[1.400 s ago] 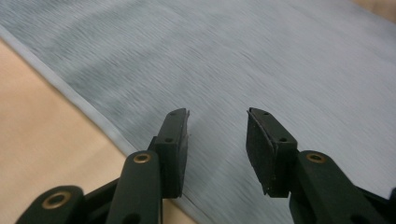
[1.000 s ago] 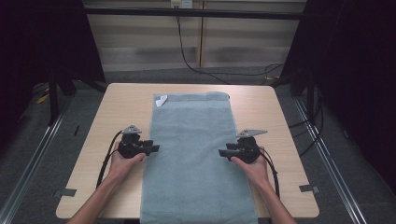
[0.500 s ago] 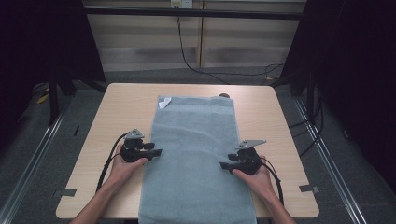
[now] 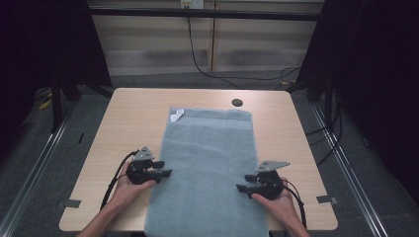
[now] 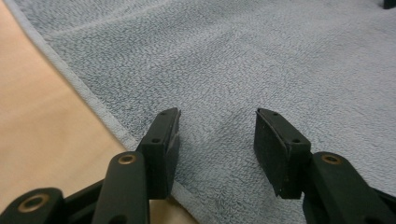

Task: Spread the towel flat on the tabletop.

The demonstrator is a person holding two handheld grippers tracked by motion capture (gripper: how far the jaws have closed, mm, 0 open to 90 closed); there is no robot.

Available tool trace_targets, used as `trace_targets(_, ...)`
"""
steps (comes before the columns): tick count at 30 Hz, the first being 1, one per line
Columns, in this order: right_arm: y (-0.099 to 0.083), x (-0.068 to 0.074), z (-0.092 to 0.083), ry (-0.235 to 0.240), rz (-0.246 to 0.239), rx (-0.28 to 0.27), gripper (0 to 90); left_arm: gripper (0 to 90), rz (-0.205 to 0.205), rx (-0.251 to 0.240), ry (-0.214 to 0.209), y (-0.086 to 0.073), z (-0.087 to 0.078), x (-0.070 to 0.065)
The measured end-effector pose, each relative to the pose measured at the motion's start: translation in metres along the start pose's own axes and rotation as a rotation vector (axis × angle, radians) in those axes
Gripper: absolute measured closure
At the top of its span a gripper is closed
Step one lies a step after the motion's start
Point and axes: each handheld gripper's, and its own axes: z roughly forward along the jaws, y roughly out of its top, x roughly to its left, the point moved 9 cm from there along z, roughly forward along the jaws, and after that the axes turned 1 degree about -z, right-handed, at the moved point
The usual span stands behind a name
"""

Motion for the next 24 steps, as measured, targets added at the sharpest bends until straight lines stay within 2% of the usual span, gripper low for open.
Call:
trace_targets(3,-0.007,0.008,-0.007,0.016,0.011,0.005,45.9,50.5,0.012,0.005,-0.026,-0.008,-0.007,-0.01)
trace_targets(5,-0.013,0.013,-0.011,0.029,0.022,0.002,45.9,50.5,0.006,0.004,-0.042,-0.013,-0.012,-0.017)
trace_targets(9,-0.022,0.026,-0.019,0.046,0.015,0.013,45.9,50.5,0.028,0.01,-0.079,-0.028,-0.026,-0.035)
trace_targets(13,-0.032,0.04,-0.027,0.075,0.026,0.014,45.6,50.5,0.042,0.033,-0.111,-0.042,-0.04,-0.052)
trace_targets(17,-0.038,0.053,-0.032,0.103,0.025,0.03,43.7,50.6,0.018,0.056,-0.162,-0.051,-0.05,-0.064)
trace_targets(18,-0.036,0.054,-0.034,0.08,-0.002,0.021,43.6,51.3,0.019,0.047,-0.173,-0.05,-0.051,-0.065)
trace_targets(19,-0.031,0.053,-0.037,0.059,-0.022,-0.014,43.1,51.8,0.011,0.034,-0.179,-0.048,-0.051,-0.064)
trace_targets(20,-0.026,0.052,-0.04,0.059,-0.027,-0.046,42.8,51.8,0.004,0.028,-0.185,-0.045,-0.05,-0.062)
trace_targets(22,-0.016,0.044,-0.041,0.067,0.004,-0.08,41.3,51.8,-0.003,0.017,-0.136,-0.036,-0.044,-0.05)
trace_targets(24,-0.008,0.029,-0.035,0.041,0.027,-0.087,41.7,51.8,-0.024,-0.004,-0.125,-0.024,-0.04,-0.041)
